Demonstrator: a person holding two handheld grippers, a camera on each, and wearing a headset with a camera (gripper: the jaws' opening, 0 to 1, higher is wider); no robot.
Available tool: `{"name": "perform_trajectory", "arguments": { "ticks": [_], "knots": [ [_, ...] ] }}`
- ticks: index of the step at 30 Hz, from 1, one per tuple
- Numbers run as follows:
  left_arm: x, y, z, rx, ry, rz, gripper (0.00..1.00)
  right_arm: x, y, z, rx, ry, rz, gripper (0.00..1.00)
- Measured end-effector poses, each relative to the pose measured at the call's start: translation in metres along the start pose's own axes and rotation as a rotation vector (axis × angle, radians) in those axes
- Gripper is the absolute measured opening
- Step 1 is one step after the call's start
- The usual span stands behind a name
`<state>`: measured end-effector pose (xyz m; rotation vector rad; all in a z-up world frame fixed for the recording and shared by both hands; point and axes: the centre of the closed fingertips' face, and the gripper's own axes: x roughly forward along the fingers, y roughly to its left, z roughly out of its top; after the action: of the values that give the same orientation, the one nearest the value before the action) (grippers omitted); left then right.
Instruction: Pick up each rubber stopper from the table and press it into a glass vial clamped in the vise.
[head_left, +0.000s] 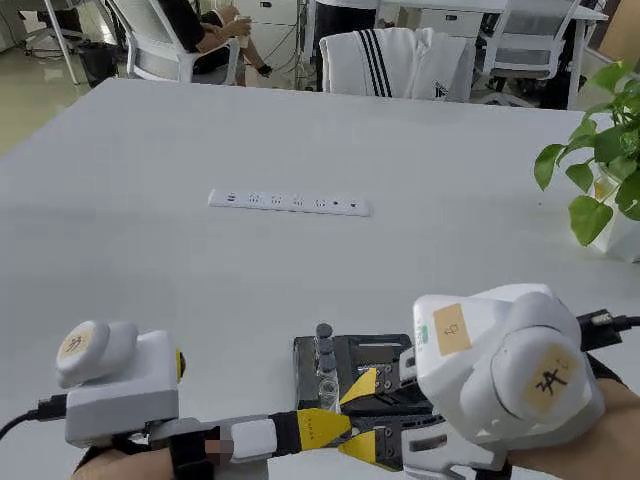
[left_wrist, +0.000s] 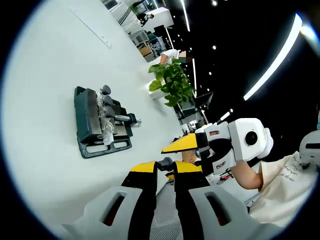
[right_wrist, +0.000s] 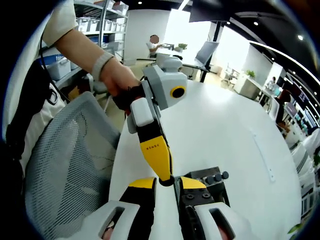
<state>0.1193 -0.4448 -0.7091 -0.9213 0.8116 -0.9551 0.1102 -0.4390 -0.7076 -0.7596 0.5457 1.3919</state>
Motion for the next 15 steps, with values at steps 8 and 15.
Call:
{"name": "perform_trajectory", "arguments": {
  "ticks": [8, 15],
  "knots": [
    [-0.0030, 0.0014, -0.0023, -0.035, 0.003, -0.045, 0.09, -0.0095, 0.0032, 0.0048, -0.006, -0.012, 0.006, 0.12],
    [-0.0055, -0.0001, -0.0029, -0.070, -0.018, -0.078, 0.09, -0.0104, 0.0050, 0.0076, 0.003, -0.021, 0.017, 0.11]
  ]
}}
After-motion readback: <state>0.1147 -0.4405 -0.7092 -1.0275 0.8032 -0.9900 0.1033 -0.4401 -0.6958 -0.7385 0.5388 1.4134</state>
